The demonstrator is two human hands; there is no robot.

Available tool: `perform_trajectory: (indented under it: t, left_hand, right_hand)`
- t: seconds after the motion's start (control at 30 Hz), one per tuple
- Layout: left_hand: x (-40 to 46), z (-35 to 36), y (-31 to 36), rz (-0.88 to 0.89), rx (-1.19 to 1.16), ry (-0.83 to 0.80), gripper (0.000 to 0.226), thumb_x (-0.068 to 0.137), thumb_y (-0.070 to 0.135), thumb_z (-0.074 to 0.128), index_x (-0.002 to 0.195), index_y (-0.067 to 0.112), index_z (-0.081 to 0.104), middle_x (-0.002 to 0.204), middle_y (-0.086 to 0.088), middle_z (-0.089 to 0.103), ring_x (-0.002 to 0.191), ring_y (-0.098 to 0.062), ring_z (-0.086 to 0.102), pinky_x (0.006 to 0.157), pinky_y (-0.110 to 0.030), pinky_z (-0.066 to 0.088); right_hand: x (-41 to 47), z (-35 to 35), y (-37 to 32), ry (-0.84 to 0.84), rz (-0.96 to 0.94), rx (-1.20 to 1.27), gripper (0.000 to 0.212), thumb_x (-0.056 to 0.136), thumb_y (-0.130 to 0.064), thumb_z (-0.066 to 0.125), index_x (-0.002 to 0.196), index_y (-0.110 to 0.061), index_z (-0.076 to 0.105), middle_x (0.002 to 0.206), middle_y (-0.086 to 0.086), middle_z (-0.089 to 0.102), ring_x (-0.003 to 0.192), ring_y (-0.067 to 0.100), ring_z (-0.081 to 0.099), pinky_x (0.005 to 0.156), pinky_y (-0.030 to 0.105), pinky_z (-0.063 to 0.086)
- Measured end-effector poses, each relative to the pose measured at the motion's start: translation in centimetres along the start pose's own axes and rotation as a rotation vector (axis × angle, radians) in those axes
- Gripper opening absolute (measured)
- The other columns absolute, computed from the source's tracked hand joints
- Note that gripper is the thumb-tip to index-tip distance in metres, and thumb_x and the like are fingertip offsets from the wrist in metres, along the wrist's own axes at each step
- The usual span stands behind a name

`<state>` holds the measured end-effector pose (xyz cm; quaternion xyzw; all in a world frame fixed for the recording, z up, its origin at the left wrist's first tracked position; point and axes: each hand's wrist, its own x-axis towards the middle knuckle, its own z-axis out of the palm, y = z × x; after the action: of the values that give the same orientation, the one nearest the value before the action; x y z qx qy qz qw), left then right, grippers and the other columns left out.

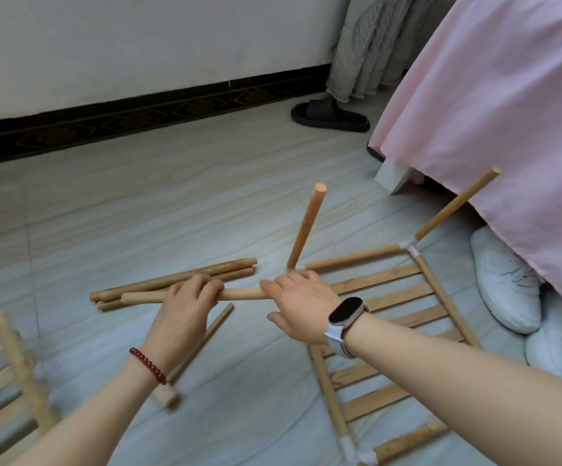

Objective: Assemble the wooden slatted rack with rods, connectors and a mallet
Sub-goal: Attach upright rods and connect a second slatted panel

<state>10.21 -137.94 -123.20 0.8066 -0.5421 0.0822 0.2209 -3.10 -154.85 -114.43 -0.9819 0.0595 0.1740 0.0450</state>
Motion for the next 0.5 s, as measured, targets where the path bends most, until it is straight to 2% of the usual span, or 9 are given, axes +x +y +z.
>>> perform_trajectory:
  t: [0.07,0.13,0.2,0.27,0.33,0.37,0.4,0.43,0.5]
  left_hand:
    - [2.2,-2.1,1.8,0.11,-0.025,0.098,0.019,0.087,0.015,0.042,0.104,0.016,0.05,0.09,-0.005,0.057,0.082,-0.018,0.047,0.079,-0.033,0.04]
    - [4.2,-3.5,3.0,0.14,-0.008,0.176,0.023,0.086,0.015,0.045,0.108,0.014,0.05,0.095,-0.008,0.055,0.089,-0.019,0.046,0.094,-0.044,0.04]
    - [6.1,-4.8,4.4,0.029,-0.032,0.268,0.031,0.084,0.017,0.056,0.113,0.009,0.049,0.106,-0.014,0.051,0.098,-0.025,0.046,0.093,-0.053,0.043]
    - [7.7,-5.6,6.2,-0.113,-0.104,0.398,0.039,0.079,0.013,0.067,0.112,0.005,0.047,0.111,-0.019,0.049,0.103,-0.03,0.045,0.089,-0.046,0.043]
    - [9.4,-6.3,8.7,-0.311,-0.256,0.51,0.036,0.08,0.012,0.065,0.109,0.003,0.046,0.108,-0.019,0.048,0.104,-0.028,0.044,0.09,-0.038,0.04]
    - [10.3,-6.5,9.6,-0.444,-0.38,0.489,0.036,0.082,0.012,0.064,0.11,0.001,0.045,0.109,-0.016,0.045,0.106,-0.027,0.044,0.092,-0.038,0.04]
    - [11.5,-6.4,10.5,-0.557,-0.536,0.389,0.04,0.085,0.012,0.063,0.116,0.0,0.042,0.114,-0.013,0.043,0.112,-0.027,0.044,0.097,-0.04,0.04]
    - [12.6,-6.0,11.2,-0.618,-0.666,0.219,0.049,0.087,0.015,0.063,0.127,0.002,0.038,0.124,-0.012,0.041,0.122,-0.027,0.04,0.103,-0.042,0.037]
    - [14.4,-5.1,12.2,-0.545,-0.764,-0.108,0.066,0.093,0.019,0.057,0.146,0.008,0.02,0.146,-0.008,0.03,0.137,-0.022,0.028,0.113,-0.039,0.027]
  right_hand:
    - [-0.8,-1.2,0.2,-0.005,0.05,0.102,0.034,0.1,-0.031,0.037,0.129,-0.015,0.038,0.112,0.008,0.057,0.097,0.031,0.056,0.073,0.038,0.041]
    - [-2.0,-2.4,0.8,0.029,0.084,0.205,0.029,0.101,-0.029,0.035,0.127,-0.019,0.037,0.101,0.006,0.06,0.084,0.029,0.056,0.065,0.037,0.042]
    - [-4.0,-3.9,2.0,0.053,0.132,0.37,0.029,0.1,-0.028,0.036,0.128,-0.023,0.037,0.098,0.005,0.061,0.083,0.028,0.057,0.069,0.041,0.048]
    - [-6.5,-5.0,3.6,0.092,0.172,0.583,0.025,0.099,-0.024,0.04,0.124,-0.024,0.042,0.098,0.003,0.06,0.084,0.022,0.057,0.074,0.04,0.049]
    - [-9.3,-5.8,5.5,0.179,0.216,0.737,0.018,0.097,-0.018,0.044,0.113,-0.026,0.045,0.09,0.001,0.056,0.077,0.018,0.054,0.069,0.033,0.045]
    - [-10.2,-5.9,6.2,0.239,0.246,0.799,0.015,0.095,-0.015,0.046,0.107,-0.024,0.046,0.084,0.001,0.053,0.071,0.016,0.05,0.065,0.032,0.043]
    - [-11.1,-6.1,7.0,0.312,0.289,0.856,0.014,0.094,-0.012,0.048,0.104,-0.022,0.047,0.078,0.001,0.049,0.065,0.014,0.046,0.062,0.032,0.04]
    - [-11.9,-6.3,7.6,0.376,0.331,0.921,0.013,0.093,-0.011,0.049,0.101,-0.021,0.049,0.074,0.0,0.047,0.061,0.013,0.043,0.059,0.03,0.038]
    - [-12.6,-6.5,8.3,0.437,0.384,1.07,0.012,0.093,-0.012,0.05,0.097,-0.024,0.051,0.068,0.0,0.045,0.055,0.011,0.039,0.054,0.027,0.035]
